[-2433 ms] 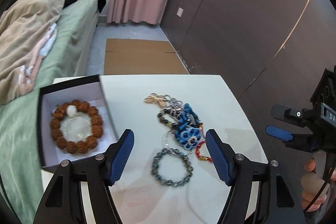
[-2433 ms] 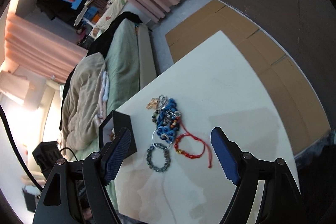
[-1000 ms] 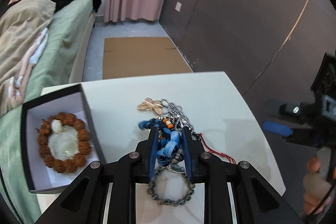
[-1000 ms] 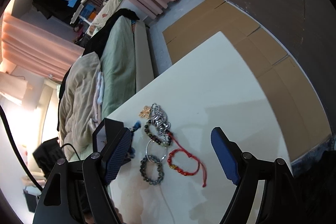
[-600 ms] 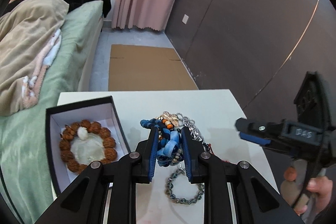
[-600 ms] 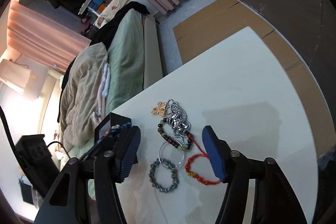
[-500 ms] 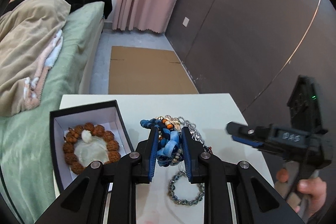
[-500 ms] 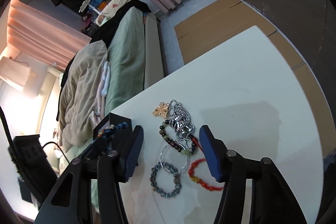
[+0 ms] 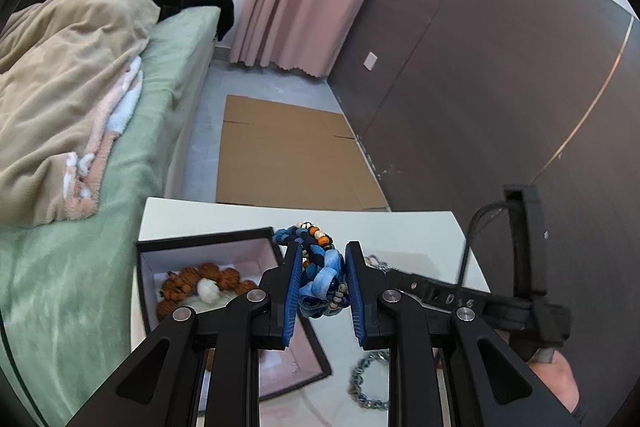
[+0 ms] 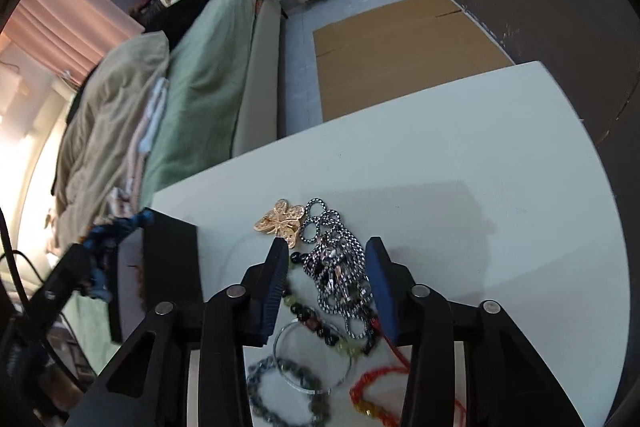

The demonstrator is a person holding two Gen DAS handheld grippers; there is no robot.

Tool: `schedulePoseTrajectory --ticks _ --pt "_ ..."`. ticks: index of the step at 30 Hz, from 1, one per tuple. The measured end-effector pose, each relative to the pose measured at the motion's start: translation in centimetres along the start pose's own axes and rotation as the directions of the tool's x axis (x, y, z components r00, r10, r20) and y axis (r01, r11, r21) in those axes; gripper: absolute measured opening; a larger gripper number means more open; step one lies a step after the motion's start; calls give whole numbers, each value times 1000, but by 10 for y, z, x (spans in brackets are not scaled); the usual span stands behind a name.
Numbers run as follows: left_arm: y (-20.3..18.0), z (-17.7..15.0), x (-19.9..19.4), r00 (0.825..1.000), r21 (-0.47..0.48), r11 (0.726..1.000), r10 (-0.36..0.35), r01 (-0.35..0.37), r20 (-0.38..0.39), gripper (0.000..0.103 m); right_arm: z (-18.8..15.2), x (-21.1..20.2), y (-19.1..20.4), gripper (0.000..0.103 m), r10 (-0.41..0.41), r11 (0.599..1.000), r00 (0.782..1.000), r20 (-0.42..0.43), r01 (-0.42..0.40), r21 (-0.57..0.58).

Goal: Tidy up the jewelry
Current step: 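Carry the blue ornament into the box with the left tool while the right tool grasps the silver chain bracelet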

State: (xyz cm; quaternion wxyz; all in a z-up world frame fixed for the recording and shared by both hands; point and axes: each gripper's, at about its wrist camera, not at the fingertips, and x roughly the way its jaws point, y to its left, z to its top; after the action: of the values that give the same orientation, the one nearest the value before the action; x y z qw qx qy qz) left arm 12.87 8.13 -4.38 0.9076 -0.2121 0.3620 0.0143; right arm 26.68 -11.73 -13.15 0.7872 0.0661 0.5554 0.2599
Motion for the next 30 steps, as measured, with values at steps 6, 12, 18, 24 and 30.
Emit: schedulePoseTrajectory --ticks 6,12,18,24,30 --pt "10 2 -6 1000 -20 1000 -2 2 6 23 -4 6 18 40 -133 985 991 -3 132 -110" --pt "14 -1 -10 1000 -30 1000 1 -1 5 23 -8 2 20 24 -153 979 988 17 154 -130" --pt "17 -5 -15 1000 -47 999 5 -6 -7 23 -14 -4 -1 17 4 1000 1000 -21 -4 -26" --pt "20 -7 -16 1000 -66 998 9 -10 -19 23 -15 -31 -6 17 119 992 992 49 -121 22" --pt "27 -10 -21 999 -106 994 2 -5 -36 63 -18 -61 5 17 203 979 970 136 -206 9"
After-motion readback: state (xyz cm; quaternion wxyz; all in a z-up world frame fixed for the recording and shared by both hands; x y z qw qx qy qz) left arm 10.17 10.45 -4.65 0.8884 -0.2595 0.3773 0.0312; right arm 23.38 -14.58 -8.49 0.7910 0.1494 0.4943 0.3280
